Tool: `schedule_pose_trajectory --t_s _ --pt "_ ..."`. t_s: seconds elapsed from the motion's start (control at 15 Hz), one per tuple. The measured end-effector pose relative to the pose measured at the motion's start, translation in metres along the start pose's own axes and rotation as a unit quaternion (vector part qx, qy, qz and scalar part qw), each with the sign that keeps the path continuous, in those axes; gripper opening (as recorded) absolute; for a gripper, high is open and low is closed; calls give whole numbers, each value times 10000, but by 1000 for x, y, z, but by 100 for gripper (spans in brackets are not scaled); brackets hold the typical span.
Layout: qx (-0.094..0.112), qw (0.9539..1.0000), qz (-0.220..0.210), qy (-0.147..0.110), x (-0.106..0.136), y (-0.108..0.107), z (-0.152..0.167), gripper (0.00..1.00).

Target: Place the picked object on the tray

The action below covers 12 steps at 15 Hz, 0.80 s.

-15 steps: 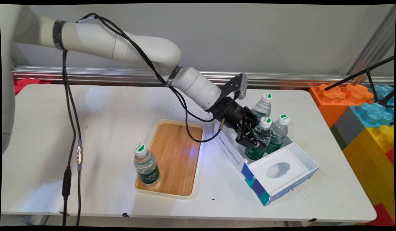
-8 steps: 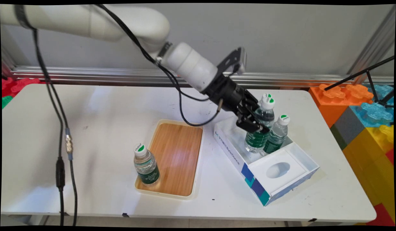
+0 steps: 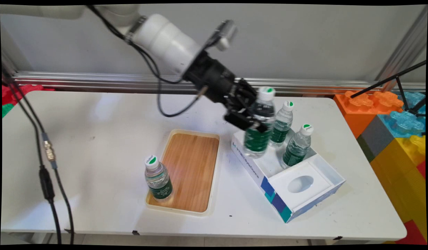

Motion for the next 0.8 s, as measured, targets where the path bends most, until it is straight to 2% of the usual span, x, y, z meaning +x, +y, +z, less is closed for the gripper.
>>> schedule_pose_trajectory --t_s 0.33,0.53,0.8 --pt "-130 9993 335 -40 -34 11 -37 0" --pt "-169 9987 480 -32 -58 15 -41 0" --pt "-194 9987 449 -121 -86 16 -40 0"
